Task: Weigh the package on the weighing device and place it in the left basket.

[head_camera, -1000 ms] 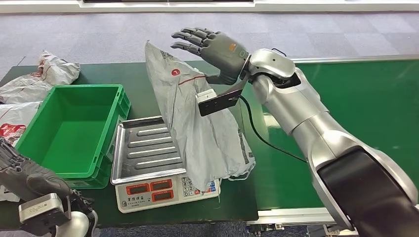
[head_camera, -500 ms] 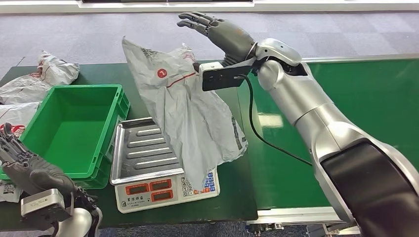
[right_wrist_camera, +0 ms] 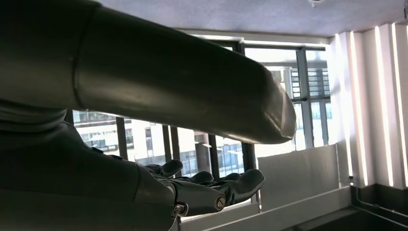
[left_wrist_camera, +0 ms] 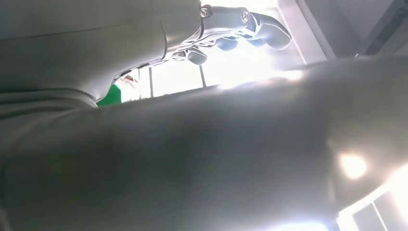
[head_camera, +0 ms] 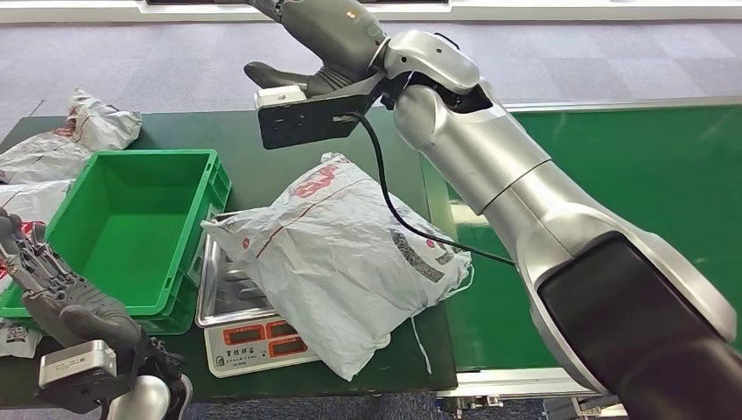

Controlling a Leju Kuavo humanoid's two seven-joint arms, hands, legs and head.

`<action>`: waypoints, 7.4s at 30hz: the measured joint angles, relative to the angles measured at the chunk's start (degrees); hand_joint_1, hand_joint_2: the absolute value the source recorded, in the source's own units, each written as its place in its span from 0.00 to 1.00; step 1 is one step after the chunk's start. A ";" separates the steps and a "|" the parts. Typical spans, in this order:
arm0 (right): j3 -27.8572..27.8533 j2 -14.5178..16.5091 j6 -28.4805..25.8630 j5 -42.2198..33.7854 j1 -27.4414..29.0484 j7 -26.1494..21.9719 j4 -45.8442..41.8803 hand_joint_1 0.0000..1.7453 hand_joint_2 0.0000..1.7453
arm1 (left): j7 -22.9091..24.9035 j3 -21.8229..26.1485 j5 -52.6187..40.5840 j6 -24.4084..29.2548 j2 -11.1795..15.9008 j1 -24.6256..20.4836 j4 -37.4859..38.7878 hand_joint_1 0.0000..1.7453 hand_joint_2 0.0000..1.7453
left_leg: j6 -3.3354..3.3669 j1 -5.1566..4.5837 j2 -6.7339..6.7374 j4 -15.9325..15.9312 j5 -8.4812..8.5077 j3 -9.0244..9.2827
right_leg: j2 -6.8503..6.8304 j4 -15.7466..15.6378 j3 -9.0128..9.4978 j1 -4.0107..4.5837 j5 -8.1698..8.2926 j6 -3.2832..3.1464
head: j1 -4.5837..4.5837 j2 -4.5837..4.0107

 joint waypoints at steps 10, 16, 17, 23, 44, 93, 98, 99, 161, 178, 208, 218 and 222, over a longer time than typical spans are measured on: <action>0.99 -1.40 0.96 -2.69 -4.72 0.01 3.44 0.00 0.00 | 0.00 -1.09 -2.76 0.00 0.05 1.06 -0.08 0.00 0.00 | 0.00 -0.01 0.00 0.04 0.00 0.01 | -0.01 -0.01 0.00 0.00 0.03 -0.01 | -0.01 0.00; 0.99 -8.46 -1.62 1.32 -3.10 -0.34 -1.09 0.00 1.00 | -0.02 -1.16 -5.12 0.00 0.59 3.52 -0.61 0.00 0.00 | 0.00 -0.02 -0.10 0.09 0.00 0.03 | -0.11 -0.02 0.05 0.01 0.03 0.00 | 0.00 0.00; 0.99 -10.61 -2.39 2.45 -2.30 -0.47 -2.97 0.00 1.00 | -0.02 -1.17 -4.88 0.00 0.94 3.85 -0.70 0.00 0.00 | 0.01 -0.03 -0.16 0.12 0.00 0.02 | -0.17 -0.03 0.06 0.00 0.03 0.00 | -0.01 0.00; -0.22 -26.63 -1.74 1.94 2.83 -1.53 -16.85 0.00 1.00 | 0.00 -1.86 -3.99 0.00 2.72 4.56 -0.50 0.00 0.00 | 0.04 -0.08 -0.58 0.30 0.00 -0.07 | -0.58 -0.09 0.13 -0.02 0.03 0.01 | 0.03 0.00; -62.59 -46.00 -0.46 -13.21 101.91 15.02 -92.80 0.00 1.00 | 0.00 -2.41 -8.21 0.07 5.43 5.73 1.08 0.00 0.00 | 0.13 0.49 -1.54 -0.13 -0.70 0.49 | -1.63 -0.62 1.17 0.54 -0.96 0.05 | -0.07 0.00; -57.73 -13.43 15.66 -21.43 94.73 69.98 -84.93 0.00 1.00 | 0.00 8.48 -7.03 -1.33 -1.73 9.98 -4.79 0.00 0.00 | -0.05 0.43 -0.46 -0.21 -0.83 0.64 | -0.60 -0.49 1.41 0.46 -0.84 -0.12 | -0.07 0.00; -57.73 -13.05 15.68 -20.49 95.36 69.99 -85.34 0.00 1.00 | 0.37 8.99 -7.26 -2.23 -2.14 9.75 -4.70 0.00 0.00 | -0.05 0.43 -0.47 -0.20 -0.83 0.75 | -0.60 -0.50 1.42 0.46 -0.84 -0.12 | -0.07 0.00; -57.73 -12.85 15.73 -20.06 95.78 69.99 -85.64 0.00 1.00 | 0.81 9.16 -7.64 -2.85 -2.26 9.57 -4.59 0.00 0.00 | -0.05 0.43 -0.49 -0.19 -0.83 0.79 | -0.60 -0.50 1.42 0.46 -0.84 -0.12 | -0.07 0.00; -57.98 -11.90 13.72 -18.05 99.34 69.99 -88.43 0.00 1.00 | 20.30 -47.00 -19.72 -53.91 18.79 -49.33 61.62 1.00 1.00 | -0.17 0.40 -0.62 -0.20 -0.44 0.91 | -0.72 -0.43 1.69 0.42 -0.52 -0.27 | -0.07 0.00; -57.98 -12.59 14.77 -18.50 99.89 69.99 -88.27 0.00 1.00 | 26.76 -45.27 -24.10 -39.73 21.86 -45.91 54.28 1.00 1.00 | -0.27 0.42 -0.56 -0.20 -0.34 1.05 | -0.60 -0.33 1.21 0.45 -0.44 -0.33 | -0.07 0.00; -61.81 -4.03 20.97 -13.63 102.61 69.99 -92.49 0.00 1.00 | 31.56 -5.30 -42.98 -29.51 31.65 -39.76 32.13 1.00 1.00 | -0.31 0.44 -0.28 -0.22 -0.30 0.84 | -0.43 -0.26 0.93 0.48 -0.42 -0.37 | -0.08 0.00; -64.89 -2.08 23.43 -12.38 102.62 69.99 -94.00 0.00 1.00 | 32.47 3.70 -51.82 -24.72 31.83 -32.40 42.66 1.00 1.00 | -0.31 0.46 -0.29 -0.22 -0.30 0.77 | -0.43 -0.26 0.87 0.50 -0.43 -0.37 | -0.09 0.00; -65.62 -1.60 24.02 -11.83 102.66 69.99 -94.42 0.00 1.00 | 32.74 7.14 -53.63 -24.00 32.28 -31.56 45.52 1.00 1.00 | -0.31 0.47 -0.29 -0.22 -0.30 0.74 | -0.43 -0.26 0.86 0.50 -0.43 -0.37 | -0.09 0.00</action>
